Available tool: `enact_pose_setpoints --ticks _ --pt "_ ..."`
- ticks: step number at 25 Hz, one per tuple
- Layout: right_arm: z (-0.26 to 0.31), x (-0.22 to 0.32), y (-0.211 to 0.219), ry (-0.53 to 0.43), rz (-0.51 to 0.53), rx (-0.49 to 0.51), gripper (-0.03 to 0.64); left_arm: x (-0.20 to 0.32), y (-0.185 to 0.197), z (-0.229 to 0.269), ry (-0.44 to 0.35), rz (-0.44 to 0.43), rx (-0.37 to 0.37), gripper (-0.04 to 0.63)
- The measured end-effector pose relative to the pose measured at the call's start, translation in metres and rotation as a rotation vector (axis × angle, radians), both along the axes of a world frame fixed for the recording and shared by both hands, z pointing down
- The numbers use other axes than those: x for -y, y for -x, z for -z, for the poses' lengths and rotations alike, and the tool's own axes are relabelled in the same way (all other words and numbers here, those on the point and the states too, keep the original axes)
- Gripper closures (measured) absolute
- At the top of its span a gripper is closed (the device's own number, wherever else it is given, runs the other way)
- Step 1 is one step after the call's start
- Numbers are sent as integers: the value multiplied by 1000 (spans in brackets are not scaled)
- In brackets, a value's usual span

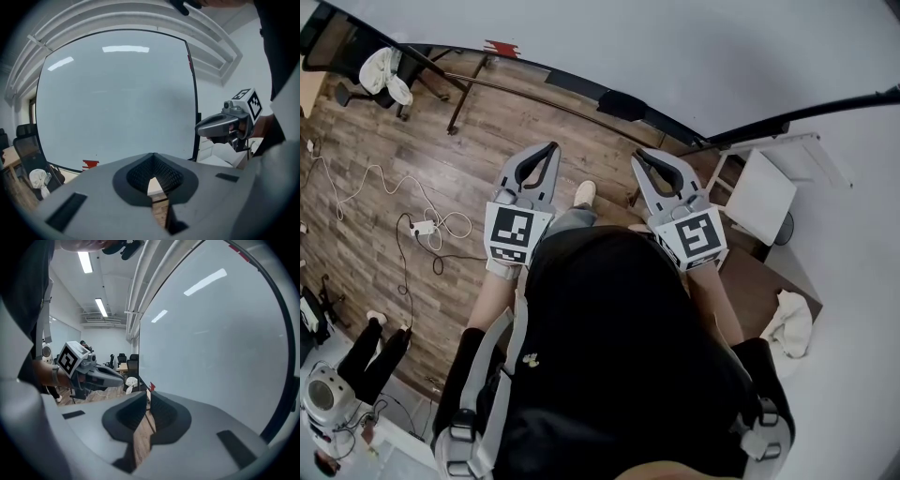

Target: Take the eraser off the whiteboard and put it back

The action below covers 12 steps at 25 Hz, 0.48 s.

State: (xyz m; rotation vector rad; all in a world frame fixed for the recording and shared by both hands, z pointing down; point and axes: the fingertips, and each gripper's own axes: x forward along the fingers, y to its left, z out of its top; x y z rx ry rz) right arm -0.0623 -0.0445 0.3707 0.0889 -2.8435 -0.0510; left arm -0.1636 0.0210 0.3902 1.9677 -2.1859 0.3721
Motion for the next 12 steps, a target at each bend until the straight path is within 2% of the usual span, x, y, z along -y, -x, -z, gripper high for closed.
enact_pose_setpoints --ticks 12 --pt "7 4 -10 17 -24 37 583 11 -7 2 -18 -24 -10 588"
